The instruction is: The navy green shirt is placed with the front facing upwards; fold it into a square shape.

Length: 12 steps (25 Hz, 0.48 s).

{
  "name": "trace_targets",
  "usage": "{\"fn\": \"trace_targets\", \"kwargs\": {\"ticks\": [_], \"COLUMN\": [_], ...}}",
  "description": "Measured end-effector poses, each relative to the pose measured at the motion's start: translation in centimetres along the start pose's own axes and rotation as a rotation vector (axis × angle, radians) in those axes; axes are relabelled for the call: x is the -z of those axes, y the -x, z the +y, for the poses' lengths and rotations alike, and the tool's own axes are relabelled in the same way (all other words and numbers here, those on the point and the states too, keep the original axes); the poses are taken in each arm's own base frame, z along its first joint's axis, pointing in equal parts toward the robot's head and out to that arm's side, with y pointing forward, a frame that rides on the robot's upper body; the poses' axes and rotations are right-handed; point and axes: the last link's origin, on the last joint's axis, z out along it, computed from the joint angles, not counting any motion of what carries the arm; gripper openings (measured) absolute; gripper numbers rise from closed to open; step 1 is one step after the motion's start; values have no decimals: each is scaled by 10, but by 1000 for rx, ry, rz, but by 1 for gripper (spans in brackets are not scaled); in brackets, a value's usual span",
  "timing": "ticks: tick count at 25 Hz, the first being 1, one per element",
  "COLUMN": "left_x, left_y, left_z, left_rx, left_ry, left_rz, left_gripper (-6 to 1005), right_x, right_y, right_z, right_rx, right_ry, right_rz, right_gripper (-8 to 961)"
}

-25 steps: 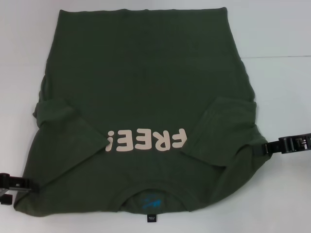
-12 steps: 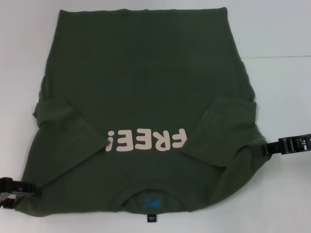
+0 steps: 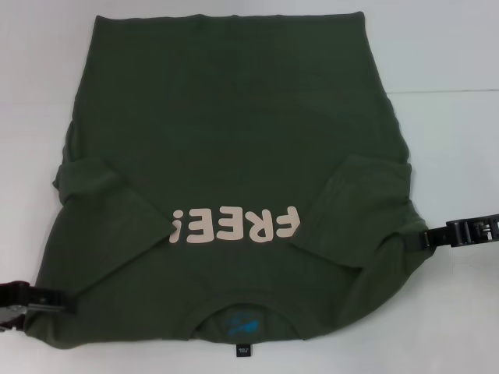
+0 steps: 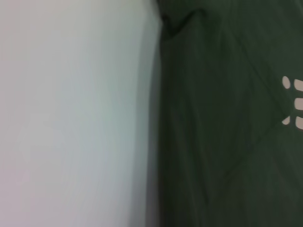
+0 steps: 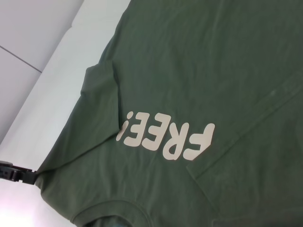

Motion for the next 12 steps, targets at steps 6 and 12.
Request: {"fn": "trace_targets", "kwargs": {"ticks": [6, 12], "left_x": [-4, -3], "left_y": [-1, -4], "left_z": [2, 0], "left_rx": [1, 10], "left_ry": [9, 0], "left_rz": [-12, 7], "left_gripper": [793, 789], "right_x": [0, 0], "right_y": [0, 0], "right_z": [0, 0], "right_rx": [1, 2], "right_ry": [0, 0], "right_rz": [-2, -1], "right_gripper": [34, 35]}}
